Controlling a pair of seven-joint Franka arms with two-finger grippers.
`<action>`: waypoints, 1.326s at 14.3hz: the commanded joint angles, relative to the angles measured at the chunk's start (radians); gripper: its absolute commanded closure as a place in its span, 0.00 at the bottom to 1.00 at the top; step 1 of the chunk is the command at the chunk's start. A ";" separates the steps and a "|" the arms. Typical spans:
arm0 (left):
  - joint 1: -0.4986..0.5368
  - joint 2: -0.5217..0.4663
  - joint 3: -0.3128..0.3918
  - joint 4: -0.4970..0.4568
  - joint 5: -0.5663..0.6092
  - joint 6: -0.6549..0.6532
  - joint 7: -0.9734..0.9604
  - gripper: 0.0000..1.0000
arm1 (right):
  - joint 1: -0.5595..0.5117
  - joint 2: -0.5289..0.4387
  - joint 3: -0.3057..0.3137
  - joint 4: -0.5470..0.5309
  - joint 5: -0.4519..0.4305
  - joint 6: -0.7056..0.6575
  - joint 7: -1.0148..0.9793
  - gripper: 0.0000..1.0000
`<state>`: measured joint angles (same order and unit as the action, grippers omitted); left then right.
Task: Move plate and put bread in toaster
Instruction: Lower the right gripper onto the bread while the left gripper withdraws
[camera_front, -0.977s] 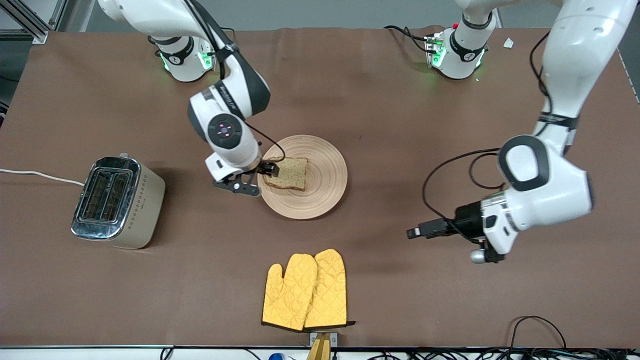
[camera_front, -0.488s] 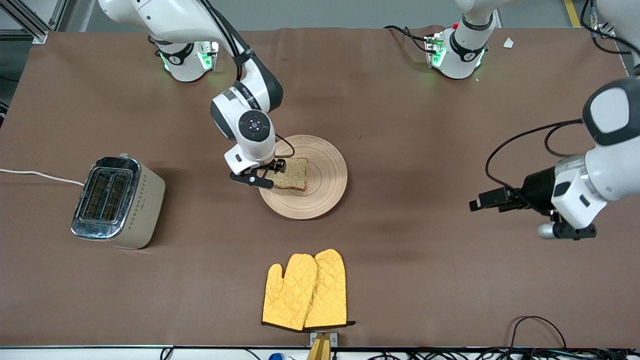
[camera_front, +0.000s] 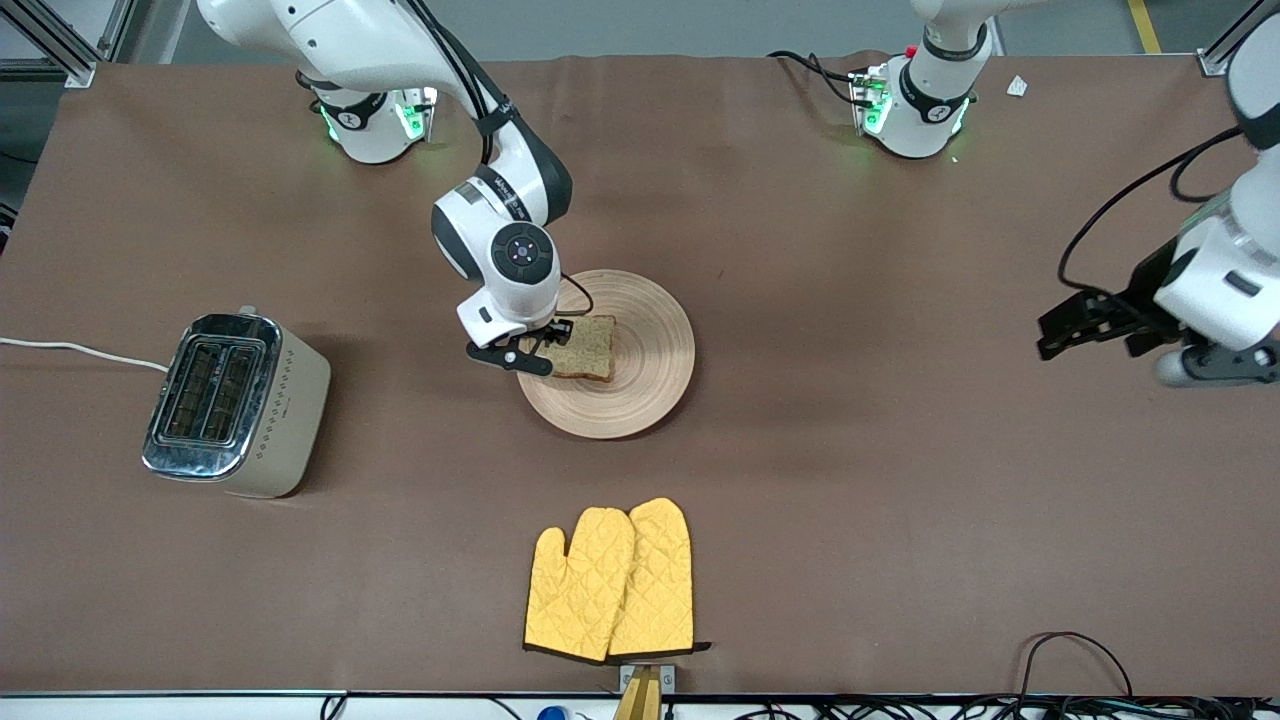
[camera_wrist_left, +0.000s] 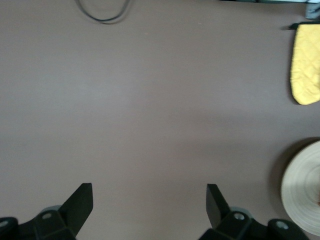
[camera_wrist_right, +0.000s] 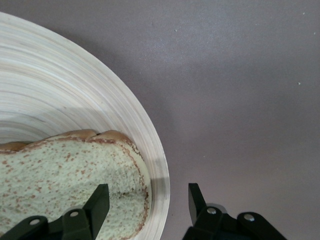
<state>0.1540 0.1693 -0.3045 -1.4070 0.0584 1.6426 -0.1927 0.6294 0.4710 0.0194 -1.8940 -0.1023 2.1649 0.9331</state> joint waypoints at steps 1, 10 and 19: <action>-0.073 -0.097 0.097 -0.044 0.008 -0.079 0.028 0.00 | 0.000 0.003 -0.001 -0.004 -0.025 0.012 0.026 0.44; -0.149 -0.208 0.205 -0.116 -0.052 -0.165 0.091 0.00 | 0.006 0.017 -0.001 0.003 -0.024 0.018 0.053 0.49; -0.157 -0.195 0.205 -0.115 -0.038 -0.107 0.093 0.00 | 0.010 0.035 -0.001 0.003 -0.024 0.023 0.055 0.48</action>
<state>0.0008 -0.0114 -0.1025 -1.5066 0.0197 1.5243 -0.1157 0.6317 0.4913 0.0196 -1.8939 -0.1023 2.1782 0.9581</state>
